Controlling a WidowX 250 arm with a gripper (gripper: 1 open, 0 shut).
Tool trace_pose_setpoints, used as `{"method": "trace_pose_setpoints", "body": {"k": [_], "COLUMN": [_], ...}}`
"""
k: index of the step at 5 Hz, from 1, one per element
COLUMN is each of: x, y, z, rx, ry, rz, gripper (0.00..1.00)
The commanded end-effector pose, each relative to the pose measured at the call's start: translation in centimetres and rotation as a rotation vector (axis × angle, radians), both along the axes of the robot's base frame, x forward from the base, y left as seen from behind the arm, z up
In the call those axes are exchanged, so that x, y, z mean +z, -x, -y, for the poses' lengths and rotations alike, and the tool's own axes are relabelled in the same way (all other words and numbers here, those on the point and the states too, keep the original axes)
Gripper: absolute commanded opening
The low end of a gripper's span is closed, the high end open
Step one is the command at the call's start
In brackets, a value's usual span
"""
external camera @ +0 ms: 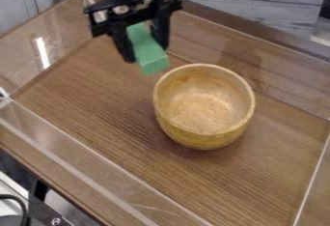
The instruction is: Remove the green block from inside the brown bowl and put it on the table
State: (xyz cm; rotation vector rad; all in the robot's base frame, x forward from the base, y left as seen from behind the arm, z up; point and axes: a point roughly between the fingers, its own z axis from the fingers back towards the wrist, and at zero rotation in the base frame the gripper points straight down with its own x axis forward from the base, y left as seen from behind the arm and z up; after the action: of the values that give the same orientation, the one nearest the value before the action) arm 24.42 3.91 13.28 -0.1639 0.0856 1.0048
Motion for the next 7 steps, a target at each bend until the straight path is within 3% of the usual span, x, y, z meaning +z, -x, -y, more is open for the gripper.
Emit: {"method": "trace_pose_setpoints", "body": {"k": [1,3,5,7], "x": [-0.2,-1.2,0.0,-1.0], "y": [0.3,1.4,1.4,0.8], "z": [0.0,-1.0,0.2,0.7], "rx": [-0.014,-0.07,-0.268,-0.304], "ry": [-0.032,-0.066,-0.092,-0.131], "rz": [0.06,0.091,0.119,0.141], "gripper": [0.0,0.0,0.0,0.0]}}
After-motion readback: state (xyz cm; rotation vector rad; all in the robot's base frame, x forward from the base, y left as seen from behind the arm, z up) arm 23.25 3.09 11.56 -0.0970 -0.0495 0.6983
